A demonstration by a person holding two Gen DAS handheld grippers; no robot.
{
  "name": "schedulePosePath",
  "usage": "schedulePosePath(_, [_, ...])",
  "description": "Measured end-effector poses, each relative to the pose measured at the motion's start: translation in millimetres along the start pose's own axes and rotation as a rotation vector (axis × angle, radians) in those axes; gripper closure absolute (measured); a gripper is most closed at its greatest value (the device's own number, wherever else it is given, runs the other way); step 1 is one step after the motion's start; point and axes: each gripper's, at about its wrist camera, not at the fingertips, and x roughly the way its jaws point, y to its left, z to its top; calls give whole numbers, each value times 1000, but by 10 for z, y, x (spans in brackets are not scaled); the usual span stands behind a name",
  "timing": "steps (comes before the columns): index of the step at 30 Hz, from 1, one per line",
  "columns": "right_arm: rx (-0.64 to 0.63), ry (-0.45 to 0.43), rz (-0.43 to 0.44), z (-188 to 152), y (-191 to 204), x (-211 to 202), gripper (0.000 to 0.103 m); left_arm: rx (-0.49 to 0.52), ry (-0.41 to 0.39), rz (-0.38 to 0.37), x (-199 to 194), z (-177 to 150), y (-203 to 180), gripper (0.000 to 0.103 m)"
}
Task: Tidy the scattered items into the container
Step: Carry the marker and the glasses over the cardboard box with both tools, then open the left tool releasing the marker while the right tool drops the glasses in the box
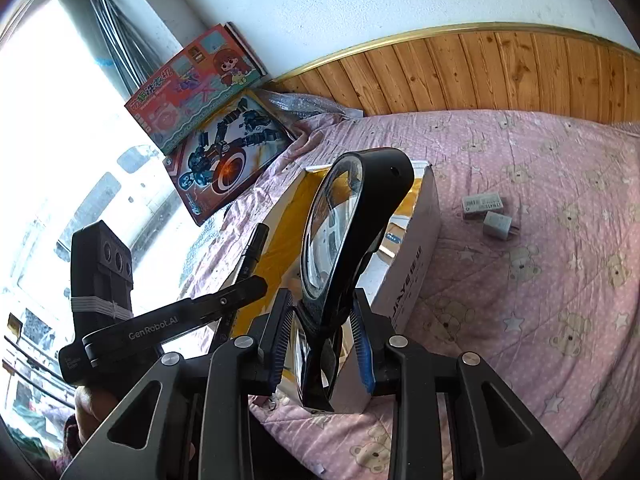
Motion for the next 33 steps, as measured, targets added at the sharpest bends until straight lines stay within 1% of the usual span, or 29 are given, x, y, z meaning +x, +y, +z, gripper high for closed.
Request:
schedulePosePath(4, [-62, 17, -23, 133, 50, 116, 72, -112, 21, -12, 155, 49, 76, 90])
schedulePosePath(7, [-114, 38, -48, 228, 74, 226, 72, -196, 34, 3, 261, 48, 147, 90])
schedulePosePath(10, [-171, 64, -73, 329, 113, 359, 72, -274, 70, 18, 390, 25, 217, 90])
schedulePosePath(14, [-257, 106, -109, 419, 168, 578, 72, -325, 77, 65, 479, -5, 250, 90])
schedulePosePath(19, [-354, 185, -147, 477, 205, 901, 72, -428, 107, 68, 622, -53, 341, 90])
schedulePosePath(24, [-438, 262, -171, 595, 211, 1171, 72, -471, 80, 82, 669, -77, 366, 90])
schedulePosePath(29, [-474, 403, -153, 688, 140, 1496, 72, -487, 77, 100, 738, -125, 393, 90])
schedulePosePath(31, [-499, 448, -162, 702, 120, 1622, 72, -474, 80, 111, 776, -149, 383, 90])
schedulePosePath(33, [-517, 499, -167, 709, 96, 1748, 72, -455, 64, 114, 776, -147, 354, 90])
